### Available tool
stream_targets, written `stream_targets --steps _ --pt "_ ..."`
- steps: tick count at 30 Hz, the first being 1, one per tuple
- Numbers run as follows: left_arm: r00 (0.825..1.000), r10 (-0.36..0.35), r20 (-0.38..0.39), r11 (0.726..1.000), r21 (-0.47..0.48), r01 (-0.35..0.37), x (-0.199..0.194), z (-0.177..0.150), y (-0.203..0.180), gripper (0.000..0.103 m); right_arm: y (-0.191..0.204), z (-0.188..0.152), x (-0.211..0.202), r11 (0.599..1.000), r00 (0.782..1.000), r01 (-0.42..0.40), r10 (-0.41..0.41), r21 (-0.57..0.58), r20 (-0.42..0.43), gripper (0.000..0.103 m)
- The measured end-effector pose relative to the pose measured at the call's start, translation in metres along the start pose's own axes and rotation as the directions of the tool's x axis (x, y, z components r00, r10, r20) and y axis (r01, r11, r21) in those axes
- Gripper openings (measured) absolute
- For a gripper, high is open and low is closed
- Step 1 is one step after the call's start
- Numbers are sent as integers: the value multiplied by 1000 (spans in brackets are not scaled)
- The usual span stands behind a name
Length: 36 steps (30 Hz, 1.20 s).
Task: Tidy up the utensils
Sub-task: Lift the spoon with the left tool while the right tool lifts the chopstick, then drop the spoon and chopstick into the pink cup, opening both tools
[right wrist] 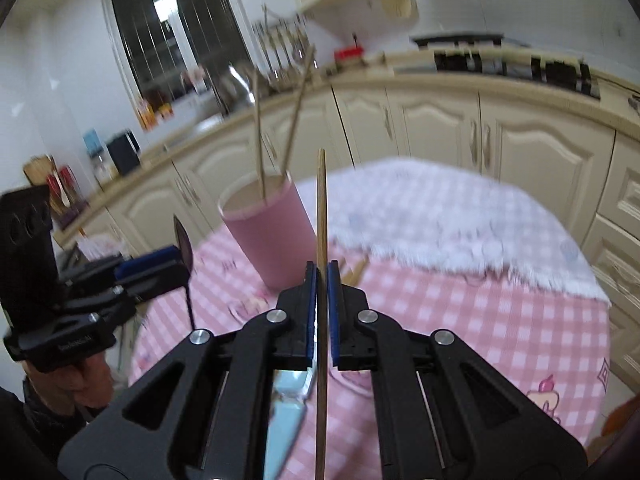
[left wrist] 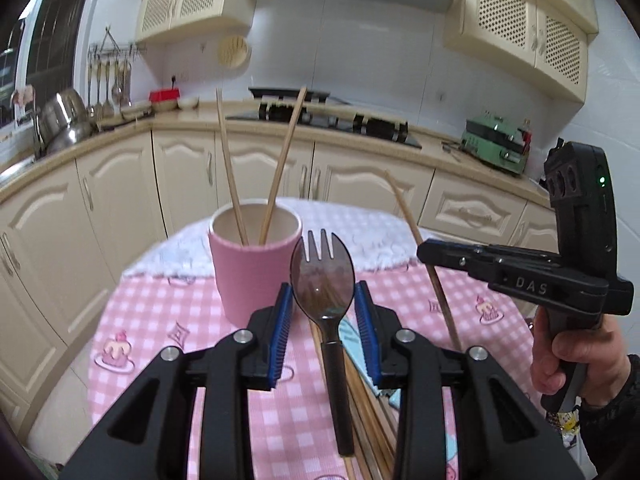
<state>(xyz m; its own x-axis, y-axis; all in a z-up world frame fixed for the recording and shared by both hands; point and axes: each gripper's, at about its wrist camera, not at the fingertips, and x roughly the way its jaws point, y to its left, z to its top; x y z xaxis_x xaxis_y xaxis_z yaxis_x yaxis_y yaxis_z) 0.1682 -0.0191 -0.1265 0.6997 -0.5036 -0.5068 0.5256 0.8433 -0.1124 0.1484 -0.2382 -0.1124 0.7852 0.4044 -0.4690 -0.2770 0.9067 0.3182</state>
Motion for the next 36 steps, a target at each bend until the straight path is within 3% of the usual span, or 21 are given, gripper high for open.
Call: stream_targets --steps 7,14,20,27,30,36 --pt "997 0 76 1000 13 -1 -18 14 -4 30 11 23 -11 999 992 -41 42 -16 115 6" --pt "988 20 155 1000 21 -23 -35 31 0 30 23 44 -14 996 982 -65 74 -56 175 6" --pt "974 50 220 998 12 -54 -43 56 12 30 33 66 -19 993 970 -81 99 -91 220 6" --pt "948 70 310 998 -14 -69 -42 99 32 30 48 115 -28 985 944 -104 142 -140 297 6" --pt "935 88 345 996 -8 -90 -33 116 37 30 51 132 -21 983 939 -103 147 -154 310 6" --pt "934 104 341 994 -20 -104 -3 126 47 30 48 142 13 982 953 -103 143 -160 266 6"
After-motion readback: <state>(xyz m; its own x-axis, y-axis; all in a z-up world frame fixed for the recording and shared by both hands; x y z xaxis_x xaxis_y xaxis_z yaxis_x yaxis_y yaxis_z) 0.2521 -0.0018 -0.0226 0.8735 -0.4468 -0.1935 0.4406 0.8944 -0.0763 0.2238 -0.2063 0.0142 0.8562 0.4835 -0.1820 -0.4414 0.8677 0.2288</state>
